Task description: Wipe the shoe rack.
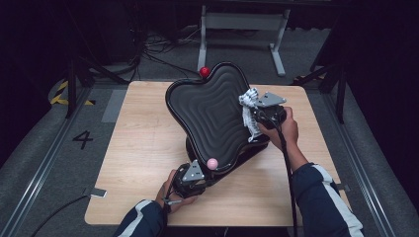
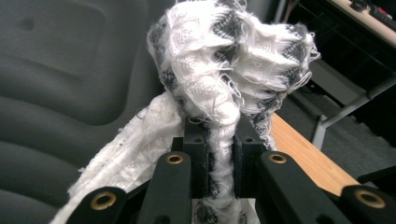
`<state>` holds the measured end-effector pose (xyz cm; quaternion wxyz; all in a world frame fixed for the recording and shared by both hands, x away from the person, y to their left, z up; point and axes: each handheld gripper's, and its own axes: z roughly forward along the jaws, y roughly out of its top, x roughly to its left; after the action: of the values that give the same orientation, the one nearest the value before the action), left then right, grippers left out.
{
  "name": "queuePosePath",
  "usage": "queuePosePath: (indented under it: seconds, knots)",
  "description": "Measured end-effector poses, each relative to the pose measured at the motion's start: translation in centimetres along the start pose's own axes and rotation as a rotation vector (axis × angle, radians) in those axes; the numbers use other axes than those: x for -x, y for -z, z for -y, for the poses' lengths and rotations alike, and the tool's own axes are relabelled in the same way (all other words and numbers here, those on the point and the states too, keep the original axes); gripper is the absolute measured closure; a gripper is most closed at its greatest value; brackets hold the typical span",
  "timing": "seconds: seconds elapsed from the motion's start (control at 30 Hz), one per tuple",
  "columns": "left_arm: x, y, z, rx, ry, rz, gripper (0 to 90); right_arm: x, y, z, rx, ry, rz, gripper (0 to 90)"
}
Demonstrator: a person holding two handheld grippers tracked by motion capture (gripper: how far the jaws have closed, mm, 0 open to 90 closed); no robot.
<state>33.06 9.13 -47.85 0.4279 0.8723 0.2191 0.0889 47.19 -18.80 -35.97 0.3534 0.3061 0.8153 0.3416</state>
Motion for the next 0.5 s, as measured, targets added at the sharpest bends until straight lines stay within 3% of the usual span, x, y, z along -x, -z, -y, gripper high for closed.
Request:
queuePosePath:
  seconds: [0.2, 0.37, 0.5]
  knots:
    - [0.0, 0.0, 0.0, 0.000, -0.001, 0.001, 72.4, -0.1, -0.1, -0.2, -0.004, 0.000, 0.008, 80.0]
    - [0.0, 0.0, 0.0, 0.001, -0.007, 0.001, 72.4, -1.0, 0.2, -0.6, 0.017, -0.007, -0.029, 79.9]
    - [0.0, 0.0, 0.0, -0.001, -0.005, 0.001, 72.4, -2.8, 0.4, -1.5, 0.041, 0.042, -0.068, 79.9]
